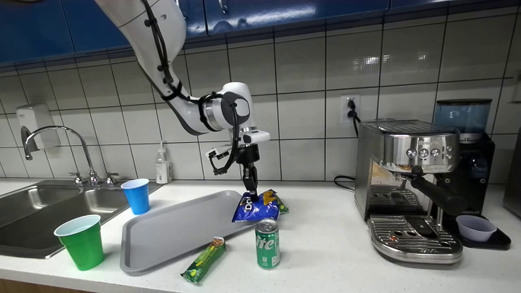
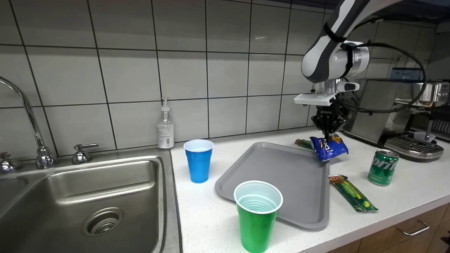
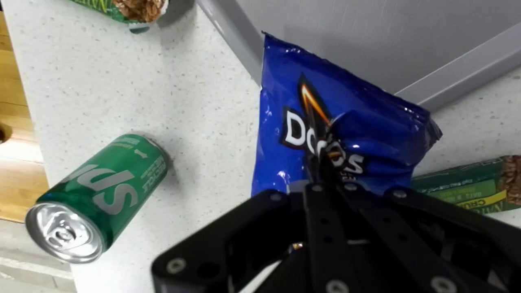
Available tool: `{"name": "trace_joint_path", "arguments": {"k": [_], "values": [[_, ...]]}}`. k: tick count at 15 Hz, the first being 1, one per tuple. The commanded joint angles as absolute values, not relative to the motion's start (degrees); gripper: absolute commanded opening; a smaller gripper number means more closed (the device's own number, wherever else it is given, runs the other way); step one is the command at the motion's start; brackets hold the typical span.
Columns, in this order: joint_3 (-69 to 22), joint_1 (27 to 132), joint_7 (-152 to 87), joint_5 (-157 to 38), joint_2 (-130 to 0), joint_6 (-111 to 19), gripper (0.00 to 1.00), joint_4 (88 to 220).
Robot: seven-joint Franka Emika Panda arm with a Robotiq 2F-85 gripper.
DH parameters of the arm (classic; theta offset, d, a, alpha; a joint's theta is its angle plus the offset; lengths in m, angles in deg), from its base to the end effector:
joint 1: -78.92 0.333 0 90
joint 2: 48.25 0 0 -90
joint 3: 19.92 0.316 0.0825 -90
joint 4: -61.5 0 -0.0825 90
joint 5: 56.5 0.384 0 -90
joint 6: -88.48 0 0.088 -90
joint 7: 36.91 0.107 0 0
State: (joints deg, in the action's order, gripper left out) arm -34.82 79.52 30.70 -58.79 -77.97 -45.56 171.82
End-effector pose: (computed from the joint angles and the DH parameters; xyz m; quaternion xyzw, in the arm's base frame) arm 0.5986 -0.1473 0.2196 0.7702 -0.6314 -0.0048 0.0899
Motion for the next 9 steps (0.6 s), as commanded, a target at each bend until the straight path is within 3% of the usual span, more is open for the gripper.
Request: {"name": "trace_joint_path", "arguments": {"k": [1,9], "values": [[-35.19,77.71,30.66,-59.03,-78.18,-42.03,0.00,170.00],[-37.80,73.88,30.92,-59.21,-79.81,-39.97,0.00,168.57]]}}
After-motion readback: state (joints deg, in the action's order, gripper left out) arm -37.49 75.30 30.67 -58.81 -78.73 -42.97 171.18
